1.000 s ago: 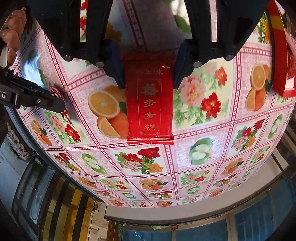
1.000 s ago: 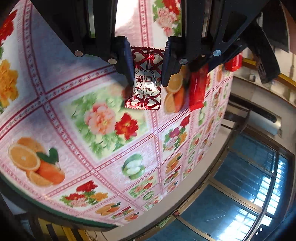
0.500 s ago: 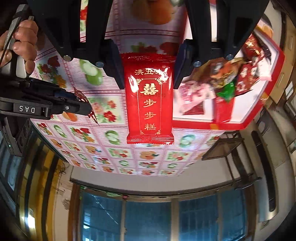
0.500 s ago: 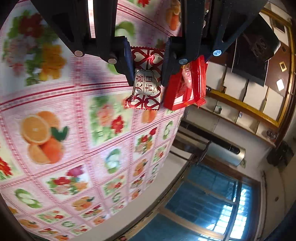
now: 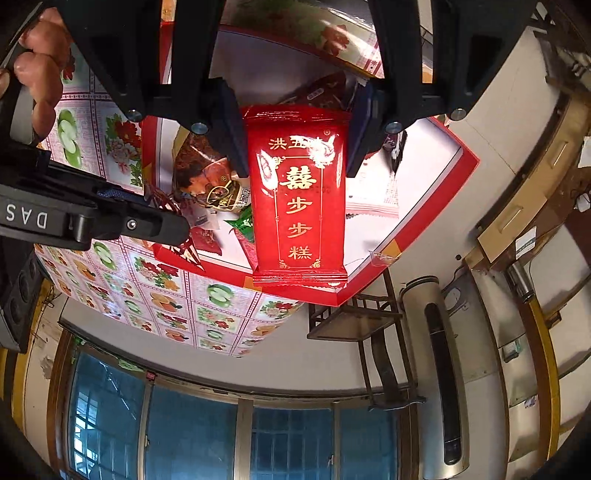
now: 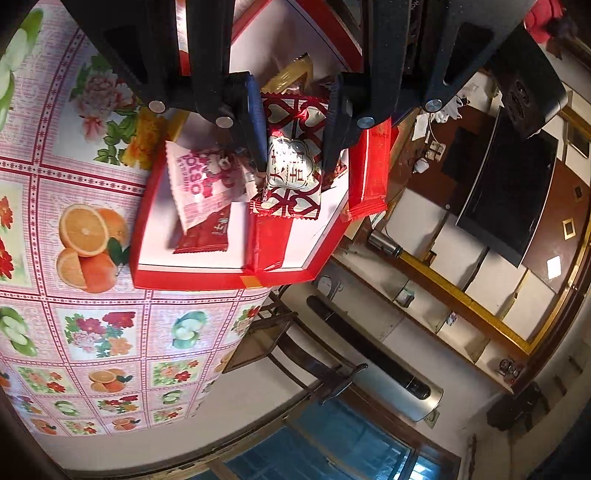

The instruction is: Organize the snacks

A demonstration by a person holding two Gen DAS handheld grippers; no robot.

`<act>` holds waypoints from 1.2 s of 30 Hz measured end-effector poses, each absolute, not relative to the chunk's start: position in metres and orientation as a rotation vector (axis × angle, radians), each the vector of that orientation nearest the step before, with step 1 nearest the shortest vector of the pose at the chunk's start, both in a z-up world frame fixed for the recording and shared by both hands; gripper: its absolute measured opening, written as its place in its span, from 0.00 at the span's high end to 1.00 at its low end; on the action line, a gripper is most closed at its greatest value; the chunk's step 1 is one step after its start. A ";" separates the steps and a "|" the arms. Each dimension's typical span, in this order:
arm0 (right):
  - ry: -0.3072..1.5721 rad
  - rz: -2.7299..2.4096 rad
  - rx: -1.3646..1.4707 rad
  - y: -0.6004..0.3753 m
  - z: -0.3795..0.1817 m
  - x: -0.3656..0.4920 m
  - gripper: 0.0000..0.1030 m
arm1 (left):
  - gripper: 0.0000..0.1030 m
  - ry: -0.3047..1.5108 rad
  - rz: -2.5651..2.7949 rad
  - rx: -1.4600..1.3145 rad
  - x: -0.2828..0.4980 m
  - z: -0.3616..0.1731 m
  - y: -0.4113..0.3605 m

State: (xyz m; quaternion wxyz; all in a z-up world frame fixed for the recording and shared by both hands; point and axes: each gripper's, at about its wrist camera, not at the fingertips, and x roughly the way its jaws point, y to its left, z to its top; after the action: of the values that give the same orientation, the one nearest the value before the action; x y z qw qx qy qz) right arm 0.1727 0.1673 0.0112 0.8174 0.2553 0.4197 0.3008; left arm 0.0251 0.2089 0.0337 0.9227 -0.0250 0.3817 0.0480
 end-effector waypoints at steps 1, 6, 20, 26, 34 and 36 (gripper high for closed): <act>0.890 0.642 0.531 0.171 0.012 0.171 0.70 | 0.52 0.782 0.102 -0.058 0.024 0.033 0.212; 0.883 0.648 0.501 0.179 0.013 0.168 0.70 | 0.52 0.767 0.124 -0.064 0.019 0.033 0.220; 0.903 0.638 0.467 0.187 0.012 0.169 0.70 | 0.52 0.746 0.163 -0.048 0.018 0.034 0.226; 0.907 0.639 0.438 0.194 0.011 0.167 0.70 | 0.52 0.749 0.179 -0.050 0.020 0.030 0.226; 0.835 0.622 0.366 0.198 0.022 0.155 0.61 | 0.47 0.742 0.275 -0.019 0.021 0.031 0.227; 0.781 0.616 0.351 0.193 0.031 0.148 0.50 | 0.20 0.721 0.338 0.002 0.020 0.035 0.226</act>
State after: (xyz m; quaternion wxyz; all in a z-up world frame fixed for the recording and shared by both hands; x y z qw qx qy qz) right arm 0.1482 0.1926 0.0308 0.8641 0.1674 0.3726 0.2941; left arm 0.0196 0.2258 0.0352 0.9217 0.0009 0.3512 0.1644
